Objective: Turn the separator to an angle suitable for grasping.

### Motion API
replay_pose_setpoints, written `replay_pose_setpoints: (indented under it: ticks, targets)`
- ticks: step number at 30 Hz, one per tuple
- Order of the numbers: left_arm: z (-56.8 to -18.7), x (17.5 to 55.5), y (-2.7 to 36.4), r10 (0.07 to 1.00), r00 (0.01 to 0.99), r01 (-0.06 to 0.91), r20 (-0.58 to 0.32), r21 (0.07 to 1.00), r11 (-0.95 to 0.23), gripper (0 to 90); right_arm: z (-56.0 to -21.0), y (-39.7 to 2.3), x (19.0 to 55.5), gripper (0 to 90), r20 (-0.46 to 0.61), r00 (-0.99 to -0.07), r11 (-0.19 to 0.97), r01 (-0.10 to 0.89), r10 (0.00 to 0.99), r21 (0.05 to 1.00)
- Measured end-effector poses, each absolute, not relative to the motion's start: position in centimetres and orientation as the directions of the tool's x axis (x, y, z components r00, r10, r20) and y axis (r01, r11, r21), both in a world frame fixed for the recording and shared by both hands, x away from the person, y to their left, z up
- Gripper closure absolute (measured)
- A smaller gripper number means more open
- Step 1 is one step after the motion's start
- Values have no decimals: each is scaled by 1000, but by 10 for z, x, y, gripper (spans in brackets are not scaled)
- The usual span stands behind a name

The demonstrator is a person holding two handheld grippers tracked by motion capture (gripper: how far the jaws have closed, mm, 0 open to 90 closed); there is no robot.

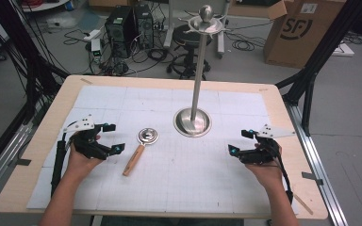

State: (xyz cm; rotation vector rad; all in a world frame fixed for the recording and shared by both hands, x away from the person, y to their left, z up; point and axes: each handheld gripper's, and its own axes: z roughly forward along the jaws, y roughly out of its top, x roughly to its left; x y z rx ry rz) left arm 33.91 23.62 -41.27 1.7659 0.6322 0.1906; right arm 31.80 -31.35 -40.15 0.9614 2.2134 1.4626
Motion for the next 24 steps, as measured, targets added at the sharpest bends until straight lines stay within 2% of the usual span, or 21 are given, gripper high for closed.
replay_pose_setpoints:
  ticks: [24]
  targets:
    - [-404,329,226,514,826,354,-231,923,-154,17,-405,-309,324,113,88,-706,275,384,703,882]
